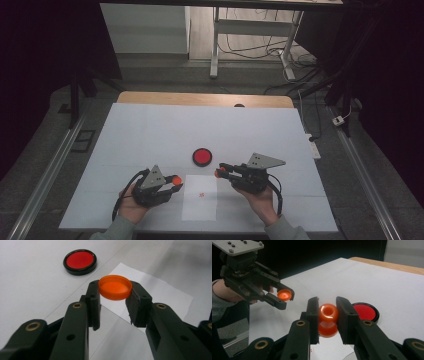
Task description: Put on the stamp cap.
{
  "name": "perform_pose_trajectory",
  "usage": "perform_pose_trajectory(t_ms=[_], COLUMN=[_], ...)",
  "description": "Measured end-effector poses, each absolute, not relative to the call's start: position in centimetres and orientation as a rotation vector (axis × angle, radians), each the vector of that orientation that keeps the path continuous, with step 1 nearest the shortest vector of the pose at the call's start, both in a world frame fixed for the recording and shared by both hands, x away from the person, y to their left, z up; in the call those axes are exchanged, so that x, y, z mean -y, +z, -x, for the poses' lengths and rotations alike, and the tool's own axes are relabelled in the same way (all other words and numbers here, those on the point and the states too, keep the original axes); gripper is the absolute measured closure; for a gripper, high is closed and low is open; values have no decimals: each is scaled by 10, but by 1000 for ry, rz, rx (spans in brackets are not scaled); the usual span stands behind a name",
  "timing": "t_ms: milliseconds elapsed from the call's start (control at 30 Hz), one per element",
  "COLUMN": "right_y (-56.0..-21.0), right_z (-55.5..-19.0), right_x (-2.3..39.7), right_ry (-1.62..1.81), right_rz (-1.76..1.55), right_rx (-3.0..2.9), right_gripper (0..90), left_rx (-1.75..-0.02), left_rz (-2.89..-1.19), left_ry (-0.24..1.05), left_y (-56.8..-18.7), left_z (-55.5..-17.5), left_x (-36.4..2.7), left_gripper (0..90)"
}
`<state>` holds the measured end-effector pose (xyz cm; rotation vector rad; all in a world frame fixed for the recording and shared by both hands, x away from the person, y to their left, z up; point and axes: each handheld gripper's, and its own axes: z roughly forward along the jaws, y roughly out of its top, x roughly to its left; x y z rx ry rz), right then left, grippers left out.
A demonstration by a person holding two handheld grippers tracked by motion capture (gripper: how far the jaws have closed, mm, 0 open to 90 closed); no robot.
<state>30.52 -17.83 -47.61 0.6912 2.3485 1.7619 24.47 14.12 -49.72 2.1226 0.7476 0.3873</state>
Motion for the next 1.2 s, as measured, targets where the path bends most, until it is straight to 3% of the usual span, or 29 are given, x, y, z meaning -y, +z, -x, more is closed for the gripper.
perform_pose_trajectory(t_ms=[1200], right_y=[-477], right_z=[-303], right_x=[173], right_ry=[1785], right_rz=[-678], right_rx=[-2362], right_gripper=[722], left_rx=[-662], left_rz=[-2195], left_ry=[341], left_y=[-506], left_z=[-253], left_x=[-92], left_gripper=[645])
